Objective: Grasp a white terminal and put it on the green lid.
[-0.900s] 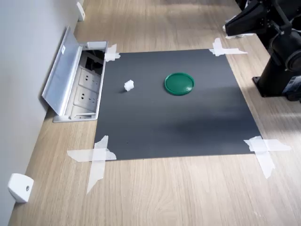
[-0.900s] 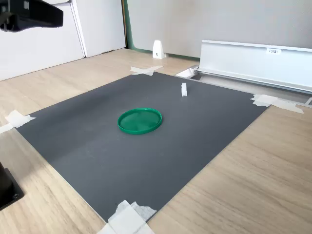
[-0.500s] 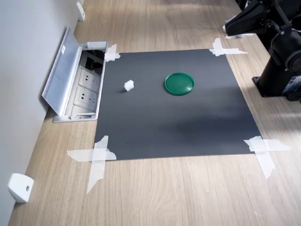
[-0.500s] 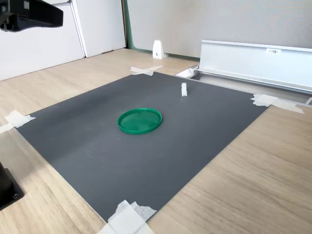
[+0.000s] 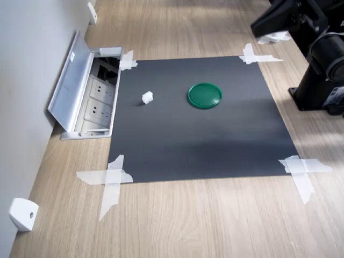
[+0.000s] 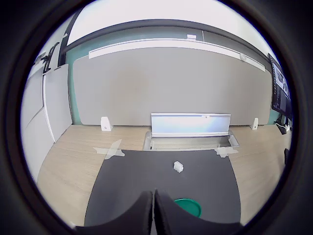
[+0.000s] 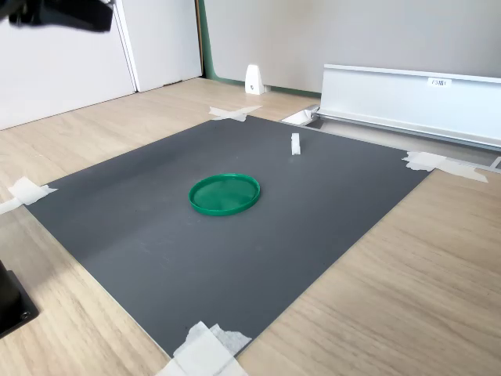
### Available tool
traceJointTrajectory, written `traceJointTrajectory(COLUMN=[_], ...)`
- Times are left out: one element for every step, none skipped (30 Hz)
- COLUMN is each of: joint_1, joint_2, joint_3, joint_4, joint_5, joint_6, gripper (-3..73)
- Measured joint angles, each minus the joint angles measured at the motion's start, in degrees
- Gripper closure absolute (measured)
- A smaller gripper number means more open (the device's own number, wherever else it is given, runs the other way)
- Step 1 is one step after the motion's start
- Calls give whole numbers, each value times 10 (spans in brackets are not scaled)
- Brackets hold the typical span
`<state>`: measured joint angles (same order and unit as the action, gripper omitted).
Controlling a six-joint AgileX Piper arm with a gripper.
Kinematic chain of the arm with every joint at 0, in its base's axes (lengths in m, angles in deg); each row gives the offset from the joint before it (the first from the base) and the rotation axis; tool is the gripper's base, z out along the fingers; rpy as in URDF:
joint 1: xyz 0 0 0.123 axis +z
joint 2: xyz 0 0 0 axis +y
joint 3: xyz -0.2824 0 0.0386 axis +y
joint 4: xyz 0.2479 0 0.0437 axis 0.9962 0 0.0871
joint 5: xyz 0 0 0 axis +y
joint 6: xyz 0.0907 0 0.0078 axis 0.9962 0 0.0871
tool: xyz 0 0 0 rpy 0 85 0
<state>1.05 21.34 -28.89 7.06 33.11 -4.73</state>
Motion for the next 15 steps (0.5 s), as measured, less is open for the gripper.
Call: traceJointTrajectory(joint_1=[0, 0, 0, 0, 0, 0, 0, 0, 0, 0, 0, 0, 0, 0, 0], joint_2=[22, 45, 69, 95, 120, 145, 170, 191, 217, 243, 270, 291, 317, 341, 360], joint_3=[-20, -42, -59, -80, -101, -121, -141, -161, -182, -203, -219, -240, -261, -281, -297], joint_4=[-5, -12, -19, -28, -37, -47, -56, -63, -66, -67, -65, -59, -50, -39, -30], joint_5=[14, 29, 42, 58, 72, 84, 95, 104, 117, 130, 145, 161, 177, 193, 205], joint_6=[0, 0, 0, 0, -3, -8, -20, -37, -60, -88, -112, -142, -172, -199, -217], gripper=[704, 704, 704, 704, 704, 704, 704, 704, 704, 704, 704, 704, 704, 703, 701])
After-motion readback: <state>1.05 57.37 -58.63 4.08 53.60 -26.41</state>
